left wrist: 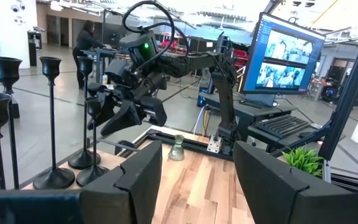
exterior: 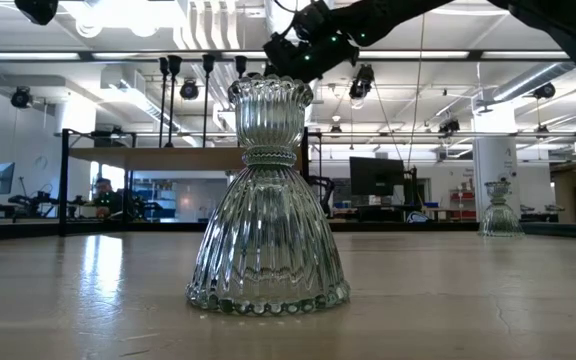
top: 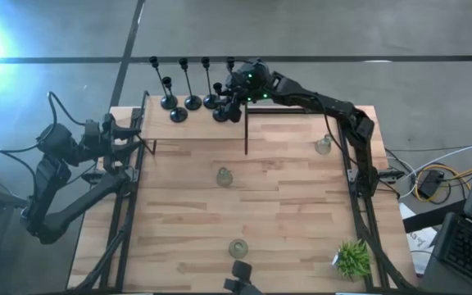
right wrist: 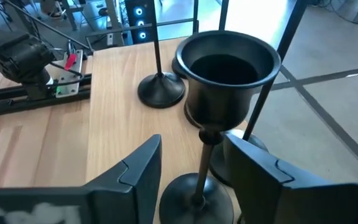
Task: Pick & Place candle stick holders
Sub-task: Put the green candleholder on the shelf
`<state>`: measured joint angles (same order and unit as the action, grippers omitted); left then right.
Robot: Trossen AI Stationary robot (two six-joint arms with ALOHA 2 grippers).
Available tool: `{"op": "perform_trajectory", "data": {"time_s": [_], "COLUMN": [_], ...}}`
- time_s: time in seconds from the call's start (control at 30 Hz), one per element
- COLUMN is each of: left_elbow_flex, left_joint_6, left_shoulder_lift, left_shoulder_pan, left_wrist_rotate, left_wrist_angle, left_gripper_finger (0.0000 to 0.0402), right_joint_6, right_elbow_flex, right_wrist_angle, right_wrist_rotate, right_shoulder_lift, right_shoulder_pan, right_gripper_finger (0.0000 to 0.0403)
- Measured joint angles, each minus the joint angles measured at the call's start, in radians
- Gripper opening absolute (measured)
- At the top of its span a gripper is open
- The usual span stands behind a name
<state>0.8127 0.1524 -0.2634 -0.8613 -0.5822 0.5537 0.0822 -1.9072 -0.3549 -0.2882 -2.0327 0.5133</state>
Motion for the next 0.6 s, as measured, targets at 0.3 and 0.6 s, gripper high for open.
{"op": "perform_trajectory", "data": {"time_s": [0.3,0.6], "left_elbow_flex": [0.0,0.0], "left_joint_6": [0.0,0.0], "left_shoulder_lift": [0.0,0.0], "left_shoulder_pan": [0.0,0.0], "left_wrist_rotate": [0.0,0.001], "left_wrist_angle": [0.0,0.001], "left_gripper_finger": [0.0204,0.0204], "right_joint_6": [0.027,0.112], "right_elbow_flex": [-0.001,-0.001], "right_wrist_angle": [-0.138,-0.337], "right_wrist_rotate": [-0.001,-0.001], "right_shoulder_lift": [0.051,0.172], "right_shoulder_pan": [-0.005,-0.071], "right_gripper_finger": [0.0179,0.0163]}}
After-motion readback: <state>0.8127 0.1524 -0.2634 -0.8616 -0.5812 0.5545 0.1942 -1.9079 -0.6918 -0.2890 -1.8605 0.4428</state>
